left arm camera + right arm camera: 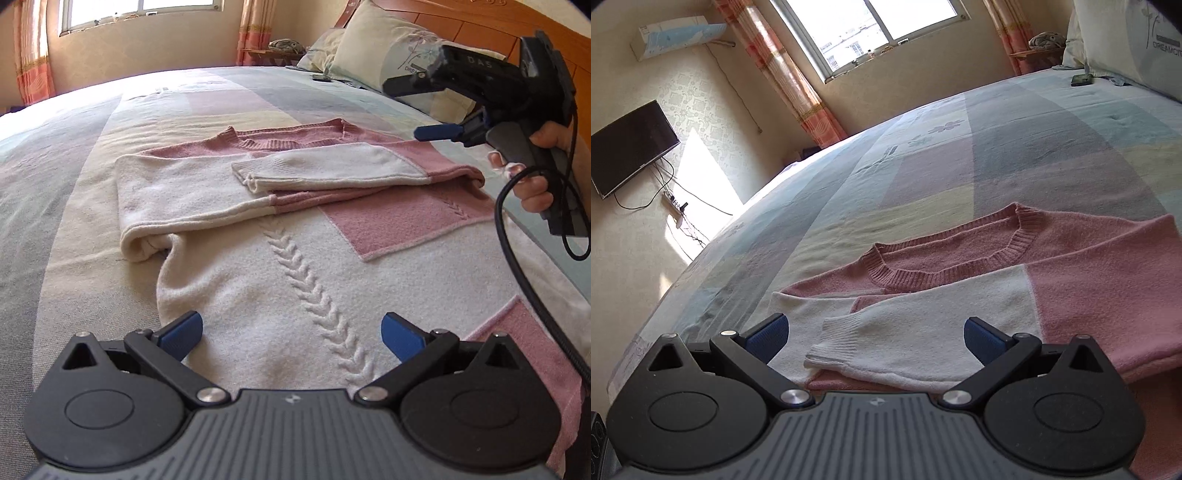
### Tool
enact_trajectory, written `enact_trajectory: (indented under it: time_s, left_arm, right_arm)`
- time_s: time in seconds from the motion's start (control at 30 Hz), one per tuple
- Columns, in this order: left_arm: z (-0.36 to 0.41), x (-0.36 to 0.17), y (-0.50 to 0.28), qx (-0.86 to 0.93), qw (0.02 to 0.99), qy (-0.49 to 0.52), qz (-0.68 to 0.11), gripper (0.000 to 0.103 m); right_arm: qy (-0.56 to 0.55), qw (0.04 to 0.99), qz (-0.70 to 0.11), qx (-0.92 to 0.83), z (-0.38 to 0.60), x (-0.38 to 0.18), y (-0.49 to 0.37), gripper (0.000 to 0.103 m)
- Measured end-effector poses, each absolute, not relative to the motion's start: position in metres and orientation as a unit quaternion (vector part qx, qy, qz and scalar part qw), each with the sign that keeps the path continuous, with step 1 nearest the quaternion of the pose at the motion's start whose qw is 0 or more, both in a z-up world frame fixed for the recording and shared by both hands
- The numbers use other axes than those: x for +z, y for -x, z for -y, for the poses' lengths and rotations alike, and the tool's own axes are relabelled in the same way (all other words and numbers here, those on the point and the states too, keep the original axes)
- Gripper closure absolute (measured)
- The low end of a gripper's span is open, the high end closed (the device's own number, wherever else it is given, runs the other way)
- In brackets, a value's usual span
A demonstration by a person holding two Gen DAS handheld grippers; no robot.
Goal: Fold clothes
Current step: 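Withdraw the open right tool from the folded sweater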
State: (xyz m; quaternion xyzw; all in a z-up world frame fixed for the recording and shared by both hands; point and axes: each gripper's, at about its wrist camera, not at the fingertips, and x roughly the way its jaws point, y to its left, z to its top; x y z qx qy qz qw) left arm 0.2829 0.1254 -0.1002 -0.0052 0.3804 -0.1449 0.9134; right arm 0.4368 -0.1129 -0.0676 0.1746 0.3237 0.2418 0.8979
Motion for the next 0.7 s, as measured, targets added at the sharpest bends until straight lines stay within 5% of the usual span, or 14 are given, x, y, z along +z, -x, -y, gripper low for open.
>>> enact_trajectory:
  time_s: [0.23,0.7]
  left_arm:
    - [-0.117,-0.104,-0.288,-0.137,0.914,-0.004,-0.382,0.001]
    - [-0.116,-0.105,-0.292,-0.130,0.915,0.002,-0.382,0.001]
  right_arm:
    - [-0.220,0.898,-0.349,0.149,0.217,-0.099,-0.434,0.000]
    - [-0.196,0.893,-0.377,0.147,0.226,-0.122,-0.417,0.001]
